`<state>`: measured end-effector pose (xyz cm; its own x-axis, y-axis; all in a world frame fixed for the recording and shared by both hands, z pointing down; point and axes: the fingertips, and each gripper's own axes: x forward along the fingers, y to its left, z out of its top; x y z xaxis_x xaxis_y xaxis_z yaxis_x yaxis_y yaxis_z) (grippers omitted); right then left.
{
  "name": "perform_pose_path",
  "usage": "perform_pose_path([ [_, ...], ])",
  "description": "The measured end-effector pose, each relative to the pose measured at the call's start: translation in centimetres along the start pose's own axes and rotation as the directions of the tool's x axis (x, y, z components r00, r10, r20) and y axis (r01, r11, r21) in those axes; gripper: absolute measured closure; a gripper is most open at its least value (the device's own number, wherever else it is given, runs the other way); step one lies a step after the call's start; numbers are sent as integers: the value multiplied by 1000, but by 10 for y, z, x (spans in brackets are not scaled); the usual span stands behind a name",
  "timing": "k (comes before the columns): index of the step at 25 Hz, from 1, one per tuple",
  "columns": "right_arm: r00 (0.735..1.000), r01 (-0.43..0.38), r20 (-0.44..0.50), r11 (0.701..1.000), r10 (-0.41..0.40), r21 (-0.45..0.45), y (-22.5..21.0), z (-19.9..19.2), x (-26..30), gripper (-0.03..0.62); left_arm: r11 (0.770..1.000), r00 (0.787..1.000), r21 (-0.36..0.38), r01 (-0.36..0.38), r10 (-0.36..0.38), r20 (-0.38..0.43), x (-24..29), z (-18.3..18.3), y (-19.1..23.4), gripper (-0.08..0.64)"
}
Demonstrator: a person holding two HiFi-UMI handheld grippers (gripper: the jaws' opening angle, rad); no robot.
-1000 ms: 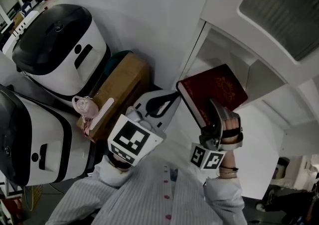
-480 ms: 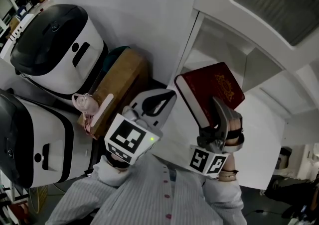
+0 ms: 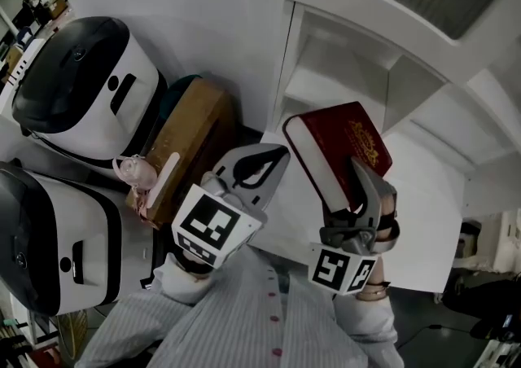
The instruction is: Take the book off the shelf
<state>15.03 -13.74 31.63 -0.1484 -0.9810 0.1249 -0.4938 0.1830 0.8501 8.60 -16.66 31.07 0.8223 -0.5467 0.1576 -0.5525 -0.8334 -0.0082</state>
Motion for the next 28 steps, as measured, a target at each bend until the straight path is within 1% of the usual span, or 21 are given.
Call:
perform_pose_path([
  [4, 1000, 14, -23, 995, -12, 101, -8, -6, -16, 376, 999, 1000, 11, 30, -30, 5, 4, 3, -14, 549],
  [9, 997, 21, -76, 982, -6, 186, -13, -21, -35, 376, 997, 997, 22, 78, -78, 15, 12, 5, -32, 549],
  [11, 996, 24, -93, 972, -3, 233, -16, -28, -43, 376, 995, 995, 27, 98, -98, 19, 16, 7, -39, 549],
  [14, 994, 31, -111, 949, 5, 315, -20, -38, -54, 377, 991, 992, 33, 127, -127, 20, 20, 8, -49, 549],
  [17, 993, 35, -117, 926, 10, 375, -20, -45, -63, 377, 988, 988, 35, 153, -154, 18, 24, 8, -57, 549],
  [19, 994, 46, -107, 907, -1, 419, -20, -48, -67, 377, 985, 985, 36, 168, -169, 15, 26, 7, -63, 549],
  [21, 995, 61, -97, 879, -17, 473, -20, -52, -70, 377, 983, 983, 35, 181, -182, 13, 28, 5, -68, 549],
  [25, 994, 89, -103, 803, -34, 589, -19, -62, -77, 377, 978, 979, 33, 204, -204, 10, 31, 2, -77, 549],
  [28, 992, 102, -125, 757, -27, 645, -16, -70, -82, 377, 975, 975, 29, 221, -221, 3, 33, 0, -84, 549],
])
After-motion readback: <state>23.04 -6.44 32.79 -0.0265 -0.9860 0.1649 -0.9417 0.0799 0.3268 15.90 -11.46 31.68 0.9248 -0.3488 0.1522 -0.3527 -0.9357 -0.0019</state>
